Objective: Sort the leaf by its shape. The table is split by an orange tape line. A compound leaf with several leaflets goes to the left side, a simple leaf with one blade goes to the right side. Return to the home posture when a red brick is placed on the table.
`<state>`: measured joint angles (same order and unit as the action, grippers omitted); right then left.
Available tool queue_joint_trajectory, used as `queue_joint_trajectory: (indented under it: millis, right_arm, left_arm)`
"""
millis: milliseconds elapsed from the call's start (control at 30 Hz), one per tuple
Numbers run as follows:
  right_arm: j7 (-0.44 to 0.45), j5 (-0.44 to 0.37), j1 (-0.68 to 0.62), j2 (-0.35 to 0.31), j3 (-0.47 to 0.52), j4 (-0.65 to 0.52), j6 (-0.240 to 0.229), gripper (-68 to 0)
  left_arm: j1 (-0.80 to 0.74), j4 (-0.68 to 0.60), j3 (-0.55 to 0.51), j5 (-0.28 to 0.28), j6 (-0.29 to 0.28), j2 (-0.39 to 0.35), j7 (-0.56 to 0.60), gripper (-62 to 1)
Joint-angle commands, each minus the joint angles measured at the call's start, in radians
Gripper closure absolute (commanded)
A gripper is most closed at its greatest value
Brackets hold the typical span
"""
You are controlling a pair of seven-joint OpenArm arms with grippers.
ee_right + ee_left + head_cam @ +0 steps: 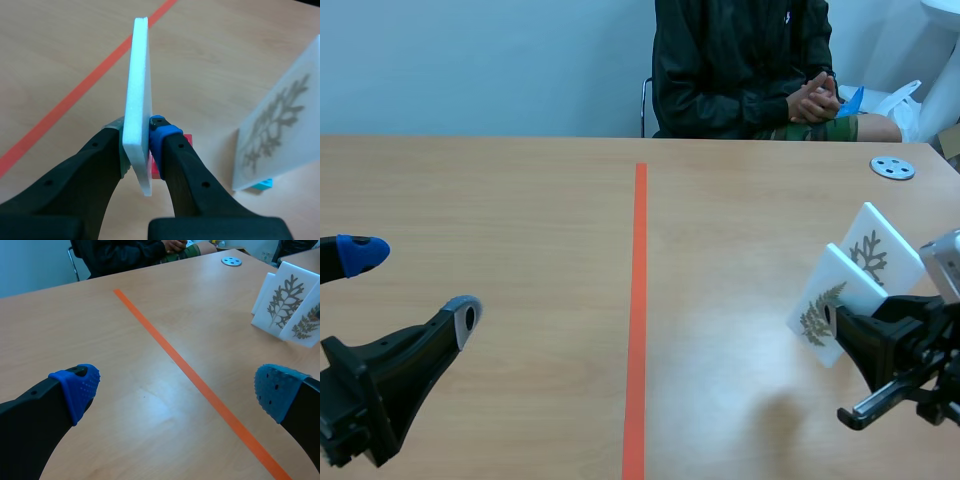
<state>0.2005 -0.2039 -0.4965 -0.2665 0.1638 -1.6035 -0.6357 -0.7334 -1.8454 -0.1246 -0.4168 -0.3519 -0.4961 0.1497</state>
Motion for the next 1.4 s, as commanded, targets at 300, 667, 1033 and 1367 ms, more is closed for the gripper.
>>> queue_joint_trajectory:
  millis: [300,667,1033,1367]
  right_arm:
    - [0.015,-0.014,0.109,-0.01,0.005,0.167,0.007,-1.3]
    - [0.03,-0.013,0.25,-0.005,0.005,0.38,0.033,-1.3]
    - [0.047,-0.013,0.266,-0.005,0.005,0.43,0.089,-1.3]
    - [0.048,-0.013,0.266,-0.005,0.005,0.43,0.12,-5.5]
  left_arm:
    - [0.005,-0.013,0.005,-0.006,-0.002,0.002,0.015,-62.3]
    - [0.005,-0.013,0.005,-0.006,-0.002,0.002,0.014,-62.3]
    - [0.005,-0.013,0.005,-0.006,-0.002,0.002,0.015,-62.3]
    - [0.005,-0.013,0.005,-0.006,-0.002,0.002,0.015,-62.3]
